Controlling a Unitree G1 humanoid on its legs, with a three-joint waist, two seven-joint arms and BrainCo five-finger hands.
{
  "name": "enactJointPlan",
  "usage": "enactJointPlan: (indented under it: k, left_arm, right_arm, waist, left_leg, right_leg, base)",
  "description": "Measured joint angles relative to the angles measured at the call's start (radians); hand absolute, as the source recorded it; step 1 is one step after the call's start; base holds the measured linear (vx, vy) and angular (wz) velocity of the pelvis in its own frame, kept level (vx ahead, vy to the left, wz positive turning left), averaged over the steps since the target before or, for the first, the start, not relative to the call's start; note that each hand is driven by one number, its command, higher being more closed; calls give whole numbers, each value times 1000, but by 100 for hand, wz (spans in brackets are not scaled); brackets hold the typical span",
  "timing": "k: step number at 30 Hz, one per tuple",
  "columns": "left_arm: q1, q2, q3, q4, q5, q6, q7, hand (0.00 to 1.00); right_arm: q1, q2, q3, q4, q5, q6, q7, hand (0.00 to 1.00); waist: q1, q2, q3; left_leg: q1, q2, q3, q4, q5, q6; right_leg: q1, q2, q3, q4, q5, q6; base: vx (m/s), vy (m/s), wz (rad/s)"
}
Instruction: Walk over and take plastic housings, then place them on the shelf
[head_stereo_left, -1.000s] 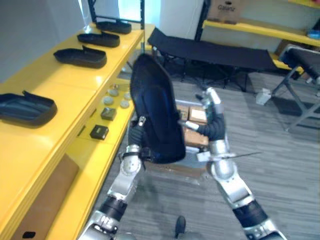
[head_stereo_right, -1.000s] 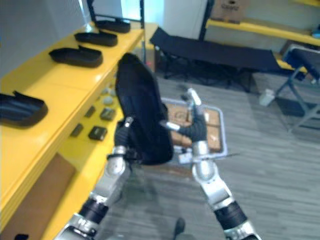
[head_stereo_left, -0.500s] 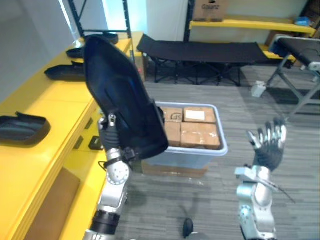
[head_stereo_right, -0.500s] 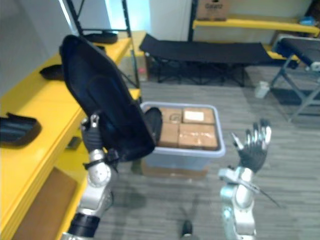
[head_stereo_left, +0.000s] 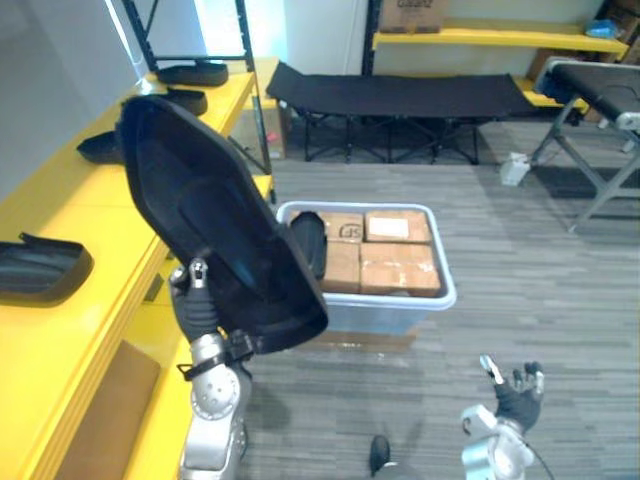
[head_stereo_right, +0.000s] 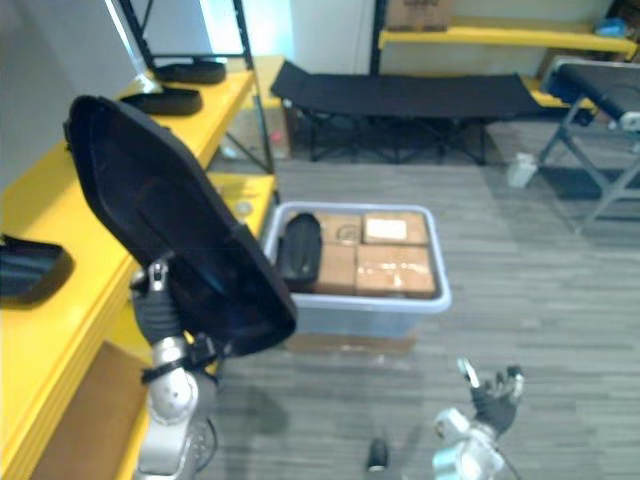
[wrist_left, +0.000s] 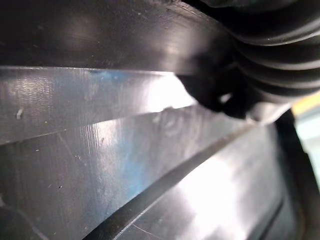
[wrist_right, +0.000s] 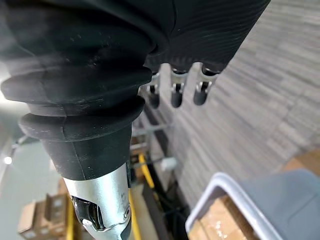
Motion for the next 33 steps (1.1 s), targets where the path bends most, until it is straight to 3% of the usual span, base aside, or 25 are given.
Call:
enactJointPlan:
  k: [4, 8, 12, 16, 18, 21, 25, 29, 31, 32, 33]
  left_arm:
    - [0, 0, 22, -48, 10, 1, 54, 100]
    - [21, -4, 120, -129, 9, 6, 130, 100]
    - [130, -50, 259, -213, 1, 6, 162, 100]
    - [230, -91, 346, -256, -18, 4, 153, 100]
    - [248, -94, 355, -269, -50, 3, 142, 100]
    - [261, -101, 375, -275, -51, -3, 100, 100]
    - [260, -111, 387, -275, -50, -3, 65, 100]
    - [263, -118, 384, -275, -89, -3, 66, 100]
    - [261, -116, 363, -273, -93, -2, 65, 100]
    - [254, -113, 333, -273, -109, -2, 58, 100]
    - [246, -109, 303, -273, -120, -2, 42, 100]
  right_arm:
    - [-35, -4, 25, 0, 10, 0, 66, 0]
    - [-102, -28, 114, 0, -3, 13, 113, 0]
    - [-172, -37, 203, 0, -53, 34, 169, 0]
    - [-259, -47, 289, 7, -130, 52, 201, 0]
    - [-293, -47, 316, 30, -147, 55, 209, 0]
    - [-332, -46, 360, 44, -199, 82, 207, 0]
    - [-344, -49, 382, 44, -200, 116, 203, 0]
    - [-343, -76, 381, 44, -199, 156, 230, 0]
    - [-322, -87, 377, 38, -199, 158, 255, 0]
    - [-295, -98, 362, 34, -199, 156, 279, 0]
    - [-264, -106, 356, 25, -200, 156, 298, 0]
  waist:
    - [7, 0, 0]
    - [36, 7, 3]
    - [108, 7, 10]
    - [167, -3, 19]
    - [170, -11, 24]
    - [199, -25, 29]
    - [197, -32, 34]
    - [191, -16, 46]
    - [180, -5, 62]
    - [159, -3, 70]
    - [156, -1, 78]
  left_leg:
    - [-1, -4, -18, 0, 0, 1]
    - [-22, -20, -95, 0, 2, 13]
    - [-44, -35, -183, 1, 17, 16]
    - [-66, -59, -262, 2, 27, 22]
    - [-70, -69, -287, 2, 31, 26]
    - [-71, -75, -289, 2, 31, 27]
    - [-68, -74, -278, 3, 29, 29]
    - [-74, -58, -258, 50, -1, 30]
    - [-102, -55, -256, 90, -15, 35]
    - [-135, -53, -208, 120, -12, 43]
    - [-161, -39, -129, 144, -8, 61]
  right_leg:
    - [11, -5, -18, 0, 0, 1]
    - [46, -25, -88, -9, -18, 10]
    - [82, -41, -175, 0, -27, 19]
    - [116, -61, -253, 0, -37, 32]
    - [131, -69, -279, 0, -41, 37]
    - [132, -74, -281, 0, -42, 38]
    - [128, -75, -271, 1, -43, 37]
    - [132, -60, -254, 2, -52, 23]
    - [152, -60, -288, 2, -59, 23]
    - [170, -69, -342, 2, -66, 29]
    - [185, -80, -391, 3, -73, 36]
  base:
    - [-15, 25, 14]
    - [-43, 25, 50]
    - [10, 19, 64]
    - [28, 35, 59]
    - [13, 52, 47]
    - [2, 56, 8]
    - [-5, 32, -7]
    - [-1, 15, -13]
    - [-34, 16, 43]
    - [-13, 31, 115]
    - [-2, 40, 119]
